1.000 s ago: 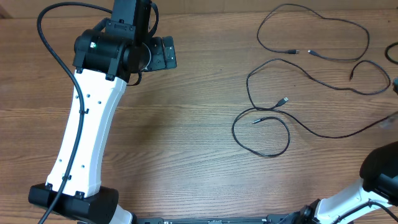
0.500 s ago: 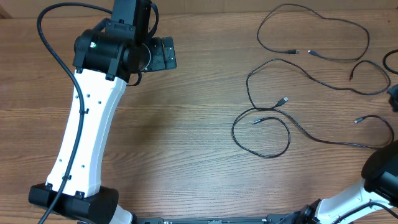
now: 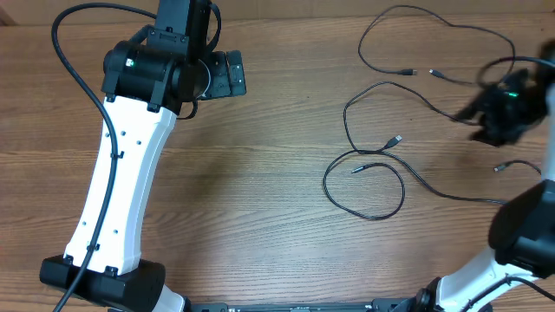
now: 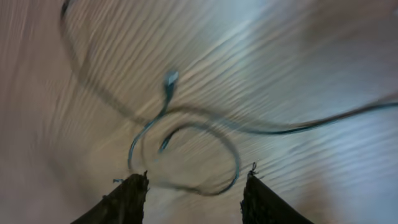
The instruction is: Untangle cables
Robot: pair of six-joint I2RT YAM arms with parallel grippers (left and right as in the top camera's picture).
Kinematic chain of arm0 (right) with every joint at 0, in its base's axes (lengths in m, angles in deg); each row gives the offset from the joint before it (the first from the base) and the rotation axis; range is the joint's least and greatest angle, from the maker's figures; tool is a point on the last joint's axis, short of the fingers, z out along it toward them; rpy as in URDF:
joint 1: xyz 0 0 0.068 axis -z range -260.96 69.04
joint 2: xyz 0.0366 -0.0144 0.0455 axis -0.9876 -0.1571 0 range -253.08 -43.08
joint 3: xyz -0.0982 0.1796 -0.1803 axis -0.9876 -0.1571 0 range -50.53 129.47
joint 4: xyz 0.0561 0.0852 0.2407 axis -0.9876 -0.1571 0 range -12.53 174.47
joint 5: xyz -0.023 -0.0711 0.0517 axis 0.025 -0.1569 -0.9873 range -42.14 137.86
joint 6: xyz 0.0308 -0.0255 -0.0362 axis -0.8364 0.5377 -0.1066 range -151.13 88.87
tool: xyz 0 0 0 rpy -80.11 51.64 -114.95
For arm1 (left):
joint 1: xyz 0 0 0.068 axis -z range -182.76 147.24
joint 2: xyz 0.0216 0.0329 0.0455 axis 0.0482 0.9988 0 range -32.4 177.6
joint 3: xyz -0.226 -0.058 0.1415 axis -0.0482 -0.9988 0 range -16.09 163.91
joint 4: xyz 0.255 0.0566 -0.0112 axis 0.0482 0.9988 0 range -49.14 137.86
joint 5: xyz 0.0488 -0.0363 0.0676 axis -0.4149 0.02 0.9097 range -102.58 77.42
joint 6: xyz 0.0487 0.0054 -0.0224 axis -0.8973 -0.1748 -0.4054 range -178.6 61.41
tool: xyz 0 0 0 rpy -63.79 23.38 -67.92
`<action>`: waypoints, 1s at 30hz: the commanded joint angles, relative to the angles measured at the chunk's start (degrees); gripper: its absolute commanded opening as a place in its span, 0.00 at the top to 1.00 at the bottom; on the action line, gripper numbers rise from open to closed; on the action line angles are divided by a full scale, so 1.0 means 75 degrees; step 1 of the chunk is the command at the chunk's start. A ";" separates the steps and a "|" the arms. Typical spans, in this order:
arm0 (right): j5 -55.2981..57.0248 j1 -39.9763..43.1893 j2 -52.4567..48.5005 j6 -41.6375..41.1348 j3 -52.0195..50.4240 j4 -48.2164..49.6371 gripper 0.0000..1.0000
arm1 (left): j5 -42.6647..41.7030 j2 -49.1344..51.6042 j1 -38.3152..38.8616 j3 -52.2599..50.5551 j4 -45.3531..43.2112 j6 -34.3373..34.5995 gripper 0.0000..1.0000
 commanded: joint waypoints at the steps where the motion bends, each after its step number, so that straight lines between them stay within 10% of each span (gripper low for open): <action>1: -0.0393 -0.0903 0.0210 0.0417 -0.0058 0.0058 0.49 | 0.0073 0.0067 -0.0026 0.0093 -0.0087 0.0125 0.00; 30: 0.1684 -0.5721 0.0201 -0.2031 -0.3410 0.3923 0.45 | 0.0073 0.0070 -0.0026 0.0093 -0.0082 0.0122 0.00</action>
